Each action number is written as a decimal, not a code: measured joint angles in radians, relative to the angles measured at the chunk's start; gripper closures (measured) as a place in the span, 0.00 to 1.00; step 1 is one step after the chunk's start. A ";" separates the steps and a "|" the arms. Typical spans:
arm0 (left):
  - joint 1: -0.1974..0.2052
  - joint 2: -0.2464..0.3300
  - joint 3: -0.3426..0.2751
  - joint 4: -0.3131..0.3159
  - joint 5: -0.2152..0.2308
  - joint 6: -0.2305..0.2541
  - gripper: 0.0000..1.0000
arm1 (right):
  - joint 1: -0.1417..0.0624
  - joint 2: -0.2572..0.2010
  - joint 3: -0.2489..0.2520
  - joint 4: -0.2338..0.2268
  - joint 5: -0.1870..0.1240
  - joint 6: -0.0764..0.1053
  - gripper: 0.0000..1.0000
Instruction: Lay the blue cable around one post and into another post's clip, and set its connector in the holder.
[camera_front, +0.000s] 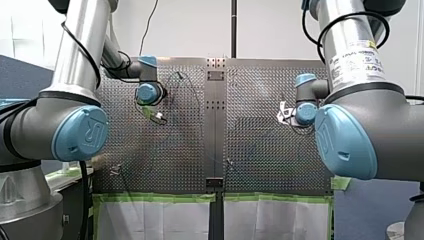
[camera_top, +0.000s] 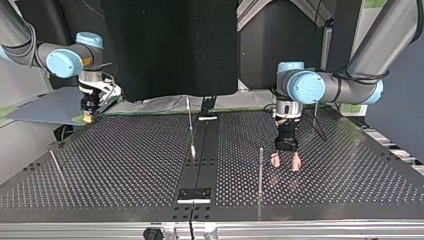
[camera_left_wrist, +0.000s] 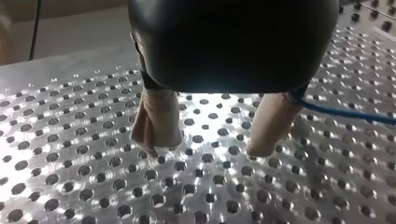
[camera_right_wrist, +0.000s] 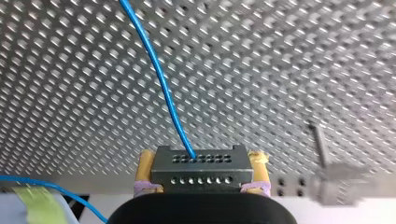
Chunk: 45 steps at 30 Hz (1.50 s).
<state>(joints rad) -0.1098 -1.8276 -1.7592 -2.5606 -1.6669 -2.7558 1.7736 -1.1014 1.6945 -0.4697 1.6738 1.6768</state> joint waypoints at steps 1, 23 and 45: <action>0.000 0.000 0.000 -0.005 -0.003 0.005 0.00 | -0.002 -0.009 0.000 0.006 0.006 -0.006 1.00; 0.000 0.000 0.000 -0.015 -0.012 0.019 0.00 | -0.046 -0.183 -0.027 0.051 0.083 -0.070 1.00; 0.000 0.000 0.000 -0.015 -0.009 0.026 0.00 | -0.105 -0.069 -0.114 0.043 -0.022 -0.033 1.00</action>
<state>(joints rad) -0.1093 -1.8275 -1.7594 -2.5754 -1.6758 -2.7300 1.6685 -1.1701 1.5802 -0.4269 1.6514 1.6439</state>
